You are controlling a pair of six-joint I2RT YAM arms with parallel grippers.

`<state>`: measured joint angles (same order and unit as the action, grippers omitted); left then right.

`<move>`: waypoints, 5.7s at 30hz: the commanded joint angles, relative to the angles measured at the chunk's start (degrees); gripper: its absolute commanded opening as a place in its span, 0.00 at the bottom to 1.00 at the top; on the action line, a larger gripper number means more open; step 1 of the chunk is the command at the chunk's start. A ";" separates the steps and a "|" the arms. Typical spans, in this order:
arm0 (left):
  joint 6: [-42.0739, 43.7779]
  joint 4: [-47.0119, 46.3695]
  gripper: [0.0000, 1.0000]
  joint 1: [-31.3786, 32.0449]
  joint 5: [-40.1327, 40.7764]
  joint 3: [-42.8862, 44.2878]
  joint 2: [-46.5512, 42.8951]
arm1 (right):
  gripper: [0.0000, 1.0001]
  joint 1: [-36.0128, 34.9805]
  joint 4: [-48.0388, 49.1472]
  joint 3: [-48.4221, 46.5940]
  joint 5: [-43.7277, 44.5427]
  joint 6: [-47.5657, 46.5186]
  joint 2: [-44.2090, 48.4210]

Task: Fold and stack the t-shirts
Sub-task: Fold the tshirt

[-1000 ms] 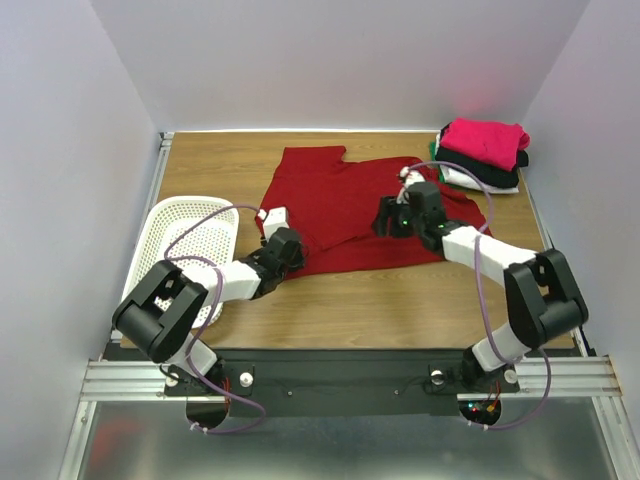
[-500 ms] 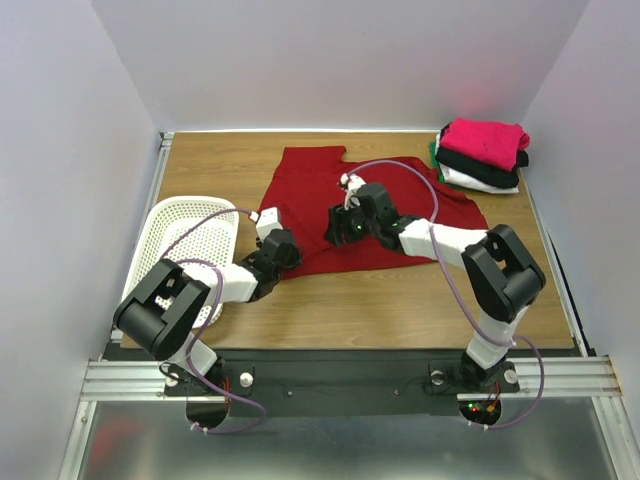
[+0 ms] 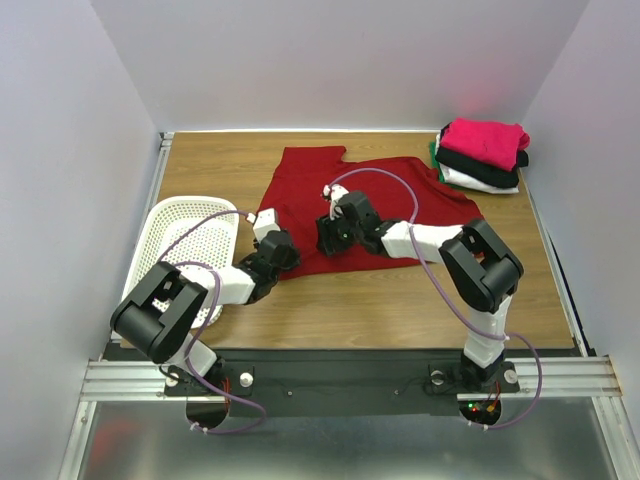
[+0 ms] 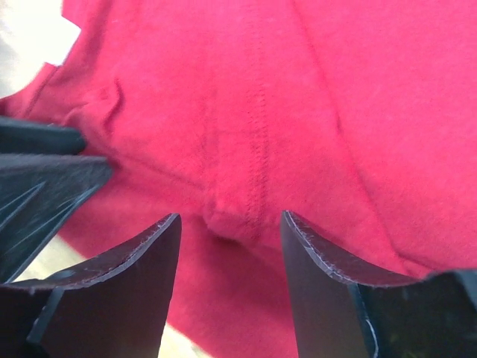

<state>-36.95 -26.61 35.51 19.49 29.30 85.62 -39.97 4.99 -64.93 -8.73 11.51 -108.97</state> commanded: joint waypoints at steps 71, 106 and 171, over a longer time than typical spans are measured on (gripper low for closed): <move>4.95 1.21 0.51 -1.49 -3.67 4.36 -1.43 | 0.68 4.63 -3.41 -6.89 25.19 3.17 0.86; 9.88 3.84 0.50 1.50 -6.75 35.47 25.38 | 0.68 4.55 1.33 5.34 20.68 4.75 5.43; 7.33 -13.03 0.50 7.82 -4.46 11.84 19.76 | 0.81 14.57 -2.88 21.42 19.54 20.83 11.93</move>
<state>-29.74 -42.63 43.81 13.76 44.23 106.54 -22.74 8.16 -46.33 14.37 28.21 -96.60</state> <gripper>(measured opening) 0.501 0.793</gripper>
